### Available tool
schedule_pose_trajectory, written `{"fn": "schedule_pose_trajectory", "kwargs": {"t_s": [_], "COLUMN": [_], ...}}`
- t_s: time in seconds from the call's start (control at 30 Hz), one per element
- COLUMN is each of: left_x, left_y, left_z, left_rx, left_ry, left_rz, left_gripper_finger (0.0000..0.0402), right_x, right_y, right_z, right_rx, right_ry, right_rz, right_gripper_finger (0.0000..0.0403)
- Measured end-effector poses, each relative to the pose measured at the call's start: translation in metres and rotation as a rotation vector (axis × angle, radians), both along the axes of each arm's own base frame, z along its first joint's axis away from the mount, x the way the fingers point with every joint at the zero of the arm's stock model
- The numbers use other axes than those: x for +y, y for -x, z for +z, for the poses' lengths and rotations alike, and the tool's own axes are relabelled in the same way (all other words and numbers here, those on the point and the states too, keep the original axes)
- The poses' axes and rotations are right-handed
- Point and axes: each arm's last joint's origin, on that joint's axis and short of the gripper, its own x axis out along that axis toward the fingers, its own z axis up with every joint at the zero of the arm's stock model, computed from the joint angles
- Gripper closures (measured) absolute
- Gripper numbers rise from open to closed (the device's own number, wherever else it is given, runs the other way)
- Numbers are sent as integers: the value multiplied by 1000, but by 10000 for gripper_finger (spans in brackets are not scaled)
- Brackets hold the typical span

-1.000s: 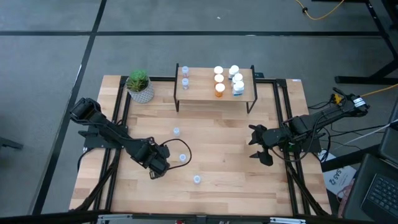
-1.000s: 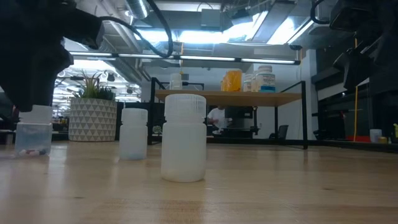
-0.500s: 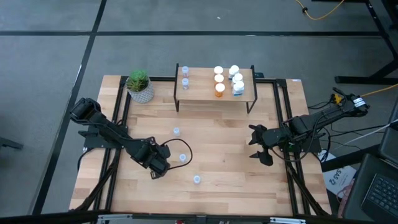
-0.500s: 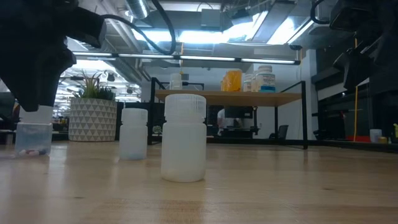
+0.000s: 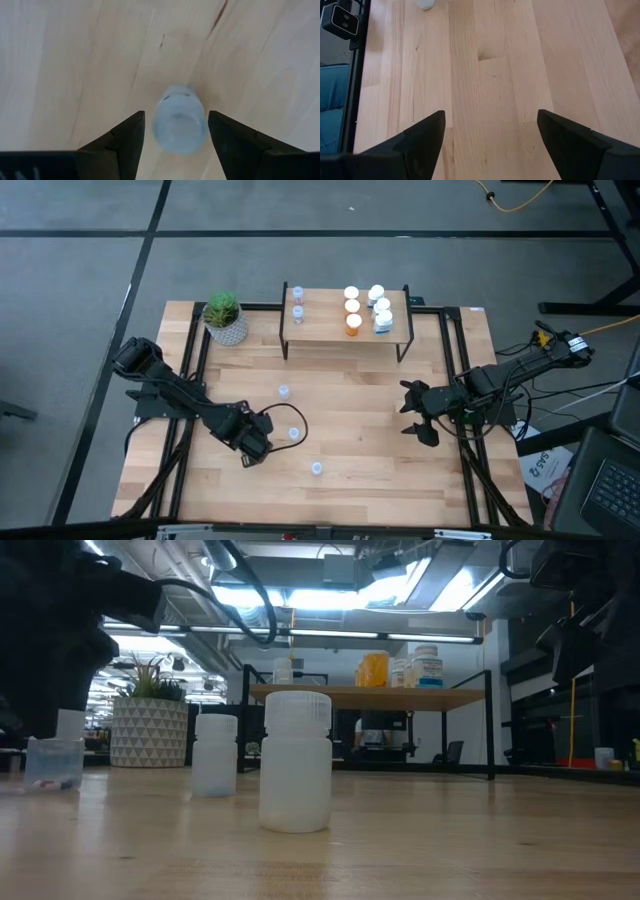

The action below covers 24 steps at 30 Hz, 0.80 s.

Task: Pick and place medicine bottles onto shelf by color
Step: Put the transparent pill bottle on the shelf aligned with the other transparent pill bottles

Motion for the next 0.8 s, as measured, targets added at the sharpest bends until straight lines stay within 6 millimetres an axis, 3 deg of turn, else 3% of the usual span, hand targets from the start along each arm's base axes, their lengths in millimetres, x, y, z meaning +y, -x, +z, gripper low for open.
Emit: {"fn": "schedule_pose_trajectory", "kwargs": {"t_s": [0.4, 0.73, 0.8], "left_x": [-1, -2, -3], "left_y": [-1, -1, -2], "left_z": [0, 0, 2], "left_rx": [-10, -2, 13], "left_ry": [12, 38, 70], "left_rz": [3, 5, 3], "left_gripper_finger": [197, 283, 284], "right_x": [0, 0, 0], "right_y": [0, 0, 0], "right_z": [0, 0, 0], "right_rx": [0, 0, 0], "right_ry": [0, 0, 0], "right_rz": [0, 0, 0], "right_gripper_finger": [85, 85, 85]}}
